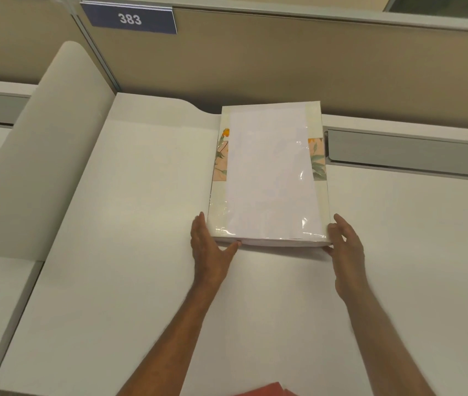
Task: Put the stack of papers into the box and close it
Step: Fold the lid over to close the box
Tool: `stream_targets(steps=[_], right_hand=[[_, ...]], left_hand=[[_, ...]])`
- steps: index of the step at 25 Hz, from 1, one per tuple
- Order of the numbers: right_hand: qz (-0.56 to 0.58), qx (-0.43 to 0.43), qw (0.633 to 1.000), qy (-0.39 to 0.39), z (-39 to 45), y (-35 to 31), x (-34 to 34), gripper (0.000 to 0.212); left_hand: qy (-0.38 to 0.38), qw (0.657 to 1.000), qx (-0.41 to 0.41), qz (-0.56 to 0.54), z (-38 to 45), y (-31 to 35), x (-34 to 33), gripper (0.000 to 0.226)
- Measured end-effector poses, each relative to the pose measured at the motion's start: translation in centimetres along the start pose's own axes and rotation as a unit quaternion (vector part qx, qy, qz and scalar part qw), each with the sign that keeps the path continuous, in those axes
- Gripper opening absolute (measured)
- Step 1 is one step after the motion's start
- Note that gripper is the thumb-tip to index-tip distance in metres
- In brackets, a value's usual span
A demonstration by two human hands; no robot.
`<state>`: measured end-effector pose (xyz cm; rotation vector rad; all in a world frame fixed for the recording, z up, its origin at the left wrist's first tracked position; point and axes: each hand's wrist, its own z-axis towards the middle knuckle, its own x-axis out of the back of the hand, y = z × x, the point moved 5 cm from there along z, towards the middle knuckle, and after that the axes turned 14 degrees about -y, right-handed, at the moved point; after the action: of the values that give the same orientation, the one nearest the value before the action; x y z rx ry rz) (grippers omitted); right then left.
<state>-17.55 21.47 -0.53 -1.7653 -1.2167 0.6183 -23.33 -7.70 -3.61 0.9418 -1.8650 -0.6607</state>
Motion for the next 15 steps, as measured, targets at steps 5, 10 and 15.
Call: stream_targets(steps=[5, 10, 15], right_hand=[[-0.063, 0.008, 0.997, 0.03, 0.4, -0.3, 0.1, 0.04], [-0.092, -0.012, 0.995, 0.026, 1.2, 0.7, 0.8, 0.042], [-0.108, -0.027, 0.994, 0.01, 1.2, 1.1, 1.0, 0.022]], left_hand=[[-0.042, 0.994, -0.008, -0.104, 0.1, 0.0, 0.4, 0.098], [-0.033, 0.993, -0.026, -0.113, -0.5, -0.1, 0.2, 0.083], [-0.046, 0.993, -0.041, -0.096, -0.2, -0.1, 0.3, 0.079]])
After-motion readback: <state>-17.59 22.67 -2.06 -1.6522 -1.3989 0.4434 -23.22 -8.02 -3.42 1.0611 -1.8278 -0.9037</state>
